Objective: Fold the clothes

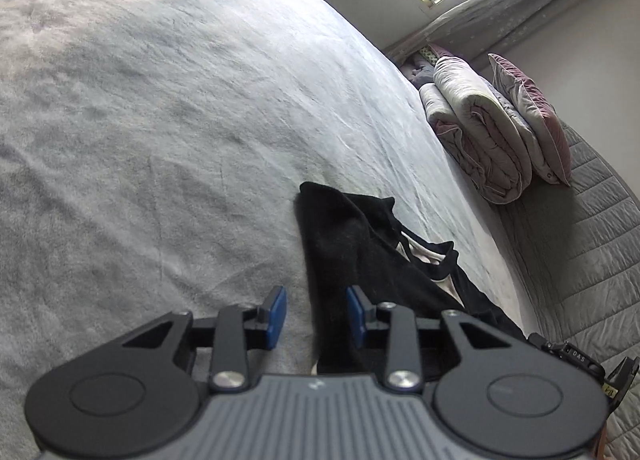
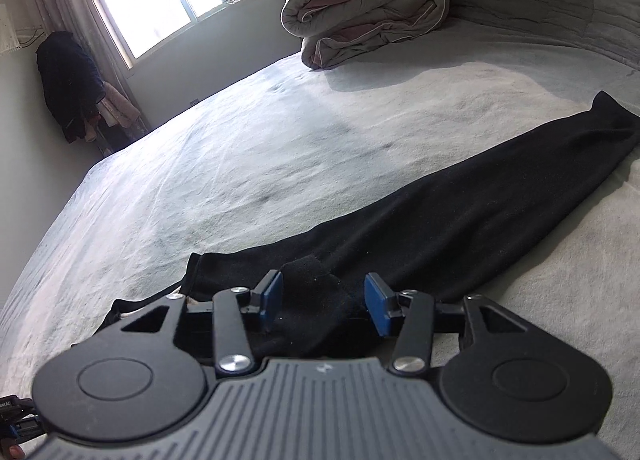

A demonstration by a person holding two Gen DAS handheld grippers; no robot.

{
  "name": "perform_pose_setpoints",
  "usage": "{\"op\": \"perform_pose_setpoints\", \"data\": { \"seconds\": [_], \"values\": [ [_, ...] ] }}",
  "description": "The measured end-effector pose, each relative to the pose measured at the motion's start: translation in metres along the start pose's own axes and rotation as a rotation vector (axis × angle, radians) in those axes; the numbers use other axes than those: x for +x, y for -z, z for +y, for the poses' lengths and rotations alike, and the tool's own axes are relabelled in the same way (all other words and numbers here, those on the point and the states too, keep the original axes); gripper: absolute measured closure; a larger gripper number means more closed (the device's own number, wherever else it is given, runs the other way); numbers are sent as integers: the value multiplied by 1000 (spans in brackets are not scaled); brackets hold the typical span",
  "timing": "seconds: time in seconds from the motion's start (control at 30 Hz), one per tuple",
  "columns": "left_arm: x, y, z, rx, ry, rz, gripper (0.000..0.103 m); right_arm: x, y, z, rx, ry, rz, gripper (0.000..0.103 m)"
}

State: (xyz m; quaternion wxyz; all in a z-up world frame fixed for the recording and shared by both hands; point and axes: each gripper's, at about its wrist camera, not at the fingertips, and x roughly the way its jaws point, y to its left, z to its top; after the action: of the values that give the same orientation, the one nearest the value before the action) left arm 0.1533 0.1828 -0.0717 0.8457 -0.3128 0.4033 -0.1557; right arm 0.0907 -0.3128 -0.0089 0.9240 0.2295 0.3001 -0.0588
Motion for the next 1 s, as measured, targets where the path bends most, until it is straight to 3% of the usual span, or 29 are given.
{"op": "perform_pose_setpoints", "data": {
  "seconds": [0.17, 0.37, 0.47, 0.5, 0.53, 0.57, 0.73, 0.8, 0.9, 1.0],
  "values": [
    [18, -15, -5, 5, -27, -15, 70, 30, -8, -13, -12, -77, 22, 53],
    [37, -28, -6, -51, -36, -78, 72, 63, -5, 11, -243, -92, 45, 53],
    [41, -24, -8, -47, -63, -132, 94, 73, 2, 19, -331, -71, 39, 53],
    [40, -19, -11, -22, -82, -168, 99, 76, 5, 22, -358, -61, 36, 57],
    [38, -15, -15, 10, -96, -208, 99, 79, 8, 24, -385, -52, 33, 74],
    [34, -10, -18, 35, -99, -244, 99, 82, 11, 27, -411, -43, 31, 84],
    [16, 0, -27, 86, -132, -372, 100, 63, 11, 24, -415, -11, -152, 91],
    [18, -1, -28, 96, -165, -373, 100, 64, 8, 23, -416, 23, -173, 91],
    [31, -3, -29, 116, -237, -318, 98, 76, 5, 25, -438, 40, -119, 91],
    [27, -7, -27, 84, -235, -278, 93, 79, 3, 32, -454, 53, -69, 84]
  ]
}}
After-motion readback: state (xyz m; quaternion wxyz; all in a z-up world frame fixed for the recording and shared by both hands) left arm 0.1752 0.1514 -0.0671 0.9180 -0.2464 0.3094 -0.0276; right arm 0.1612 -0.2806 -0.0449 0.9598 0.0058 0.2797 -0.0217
